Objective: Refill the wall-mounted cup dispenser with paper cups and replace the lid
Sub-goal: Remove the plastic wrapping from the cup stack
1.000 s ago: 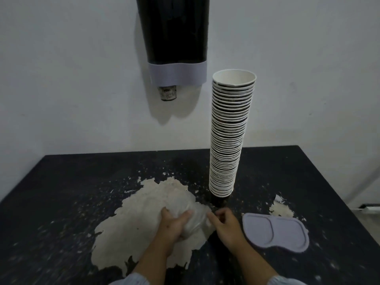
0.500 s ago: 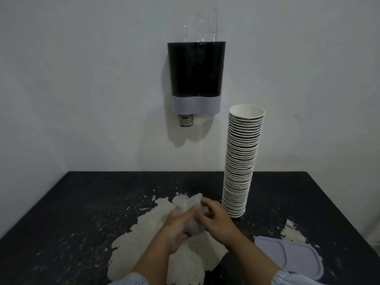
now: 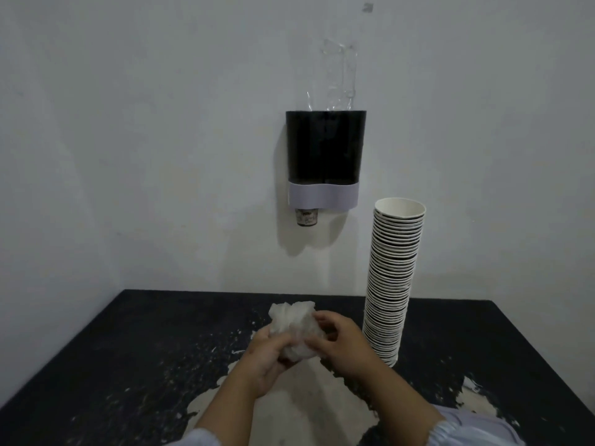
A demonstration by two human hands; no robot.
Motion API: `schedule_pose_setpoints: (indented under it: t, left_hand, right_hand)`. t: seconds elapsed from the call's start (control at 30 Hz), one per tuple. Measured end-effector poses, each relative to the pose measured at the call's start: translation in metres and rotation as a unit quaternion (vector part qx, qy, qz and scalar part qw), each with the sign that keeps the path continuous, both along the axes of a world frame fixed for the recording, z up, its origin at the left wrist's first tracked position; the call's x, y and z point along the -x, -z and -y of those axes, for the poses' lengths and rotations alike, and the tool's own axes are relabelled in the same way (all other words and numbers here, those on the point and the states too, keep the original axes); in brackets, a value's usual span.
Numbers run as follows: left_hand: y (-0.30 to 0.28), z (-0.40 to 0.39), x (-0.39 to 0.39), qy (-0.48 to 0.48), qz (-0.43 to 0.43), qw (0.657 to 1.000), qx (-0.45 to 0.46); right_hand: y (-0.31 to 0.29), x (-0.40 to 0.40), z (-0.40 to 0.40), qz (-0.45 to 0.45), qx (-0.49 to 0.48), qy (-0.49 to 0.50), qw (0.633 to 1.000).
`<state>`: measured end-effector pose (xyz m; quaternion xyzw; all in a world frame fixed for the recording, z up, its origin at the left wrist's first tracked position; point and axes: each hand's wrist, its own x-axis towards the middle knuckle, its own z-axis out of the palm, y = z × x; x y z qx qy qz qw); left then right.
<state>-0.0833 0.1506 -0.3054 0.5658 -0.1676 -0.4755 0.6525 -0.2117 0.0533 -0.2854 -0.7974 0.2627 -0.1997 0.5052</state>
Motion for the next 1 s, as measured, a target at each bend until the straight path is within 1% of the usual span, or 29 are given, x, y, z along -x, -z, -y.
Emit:
schedule_pose_setpoints:
  t: [0.07,0.1,0.23,0.33,0.47,0.6,0.67,0.7,0.8,0.87,0.93,1.0]
  left_hand:
    - [-0.004,0.002,-0.004,-0.036,-0.016,0.999,0.006]
    - [-0.006,0.003,-0.006,-0.056,-0.008,0.998,0.0]
    - [-0.014,-0.001,-0.019,-0.169,0.061,0.982,-0.059]
    - [-0.021,-0.01,-0.034,-0.221,0.067,0.97,-0.074]
    - [-0.026,-0.023,-0.059,-0.253,0.069,0.961,-0.085]
    - [-0.02,-0.038,-0.09,-0.313,0.044,0.943,-0.106]
    - [-0.017,-0.044,-0.103,-0.324,0.03,0.939,-0.115]
    - [-0.016,-0.046,-0.106,-0.312,0.029,0.942,-0.119]
    - [-0.016,-0.043,-0.105,-0.234,0.034,0.963,-0.129]
    - [-0.019,-0.041,-0.101,-0.199,0.036,0.971,-0.13]
    - [-0.023,-0.037,-0.096,-0.185,0.039,0.974,-0.128]
    - [-0.028,-0.035,-0.096,-0.172,0.035,0.977,-0.118]
  right_hand:
    - [-0.004,-0.002,0.001,-0.002,0.018,0.02,1.0]
    - [-0.006,-0.002,0.002,0.003,0.031,0.03,0.999]
    - [-0.011,-0.002,0.003,0.018,0.051,0.076,0.996]
    - [-0.013,0.0,0.005,0.026,0.039,0.097,0.994]
    - [-0.018,-0.002,0.008,0.042,0.019,0.12,0.992]
    - [-0.02,-0.005,0.012,0.077,-0.043,0.172,0.981]
    - [-0.016,-0.009,0.012,0.062,-0.037,0.185,0.98]
    - [-0.013,-0.013,0.01,0.049,-0.025,0.191,0.98]
    - [-0.012,-0.026,0.001,0.011,0.012,0.199,0.98]
    - [-0.011,-0.036,-0.008,-0.019,0.063,0.188,0.98]
    - [-0.016,-0.043,-0.017,-0.062,0.17,0.178,0.967]
    - [-0.019,-0.052,-0.023,-0.116,0.313,0.162,0.929]
